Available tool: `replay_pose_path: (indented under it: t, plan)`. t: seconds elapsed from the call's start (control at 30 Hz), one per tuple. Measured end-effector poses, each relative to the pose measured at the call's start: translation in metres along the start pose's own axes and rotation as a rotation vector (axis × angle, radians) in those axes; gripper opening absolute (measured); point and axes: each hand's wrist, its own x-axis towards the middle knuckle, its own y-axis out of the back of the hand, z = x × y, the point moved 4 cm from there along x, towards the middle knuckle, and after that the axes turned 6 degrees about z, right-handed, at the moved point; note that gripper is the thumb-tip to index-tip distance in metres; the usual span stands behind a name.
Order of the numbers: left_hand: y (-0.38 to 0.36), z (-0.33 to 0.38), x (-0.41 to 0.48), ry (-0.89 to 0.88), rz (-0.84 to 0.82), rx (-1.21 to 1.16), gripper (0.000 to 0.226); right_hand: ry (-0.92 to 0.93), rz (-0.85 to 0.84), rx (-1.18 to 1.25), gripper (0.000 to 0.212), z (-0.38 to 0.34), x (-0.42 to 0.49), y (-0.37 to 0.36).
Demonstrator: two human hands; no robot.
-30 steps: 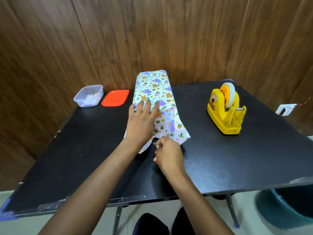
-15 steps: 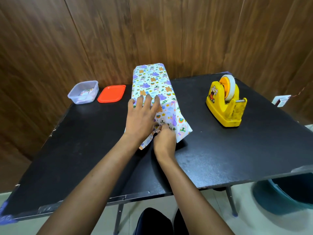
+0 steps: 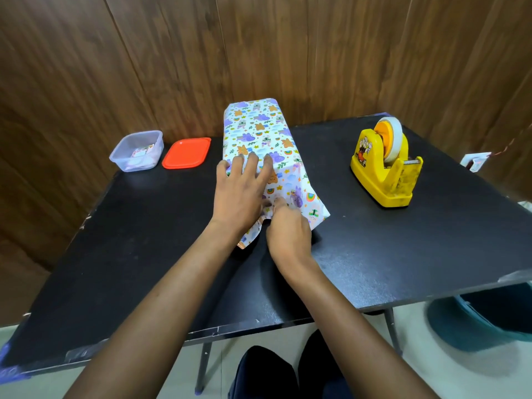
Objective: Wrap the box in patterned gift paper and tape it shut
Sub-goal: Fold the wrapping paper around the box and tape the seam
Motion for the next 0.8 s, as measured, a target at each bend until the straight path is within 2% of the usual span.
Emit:
replay_pose_path:
  t: [0.27, 0.37, 0.5, 0.8]
  plan:
    - [0.002, -0.001, 0.001, -0.004, -0.006, -0.004, 0.092, -0.070, -0.024, 0.069, 0.027, -0.001, -0.013, -0.005]
    - [0.000, 0.000, 0.001, 0.001, -0.031, -0.016, 0.092, -0.199, -0.037, 0.261, 0.020, 0.009, -0.014, -0.020]
    - [0.001, -0.003, 0.001, 0.010, -0.036, -0.012, 0.092, -0.359, 0.050, 0.475, 0.014, 0.014, -0.008, -0.033]
    - [0.001, -0.002, 0.001, 0.007, -0.028, -0.009, 0.086, -0.272, 0.092, 0.310, 0.021, 0.013, 0.017, -0.036]
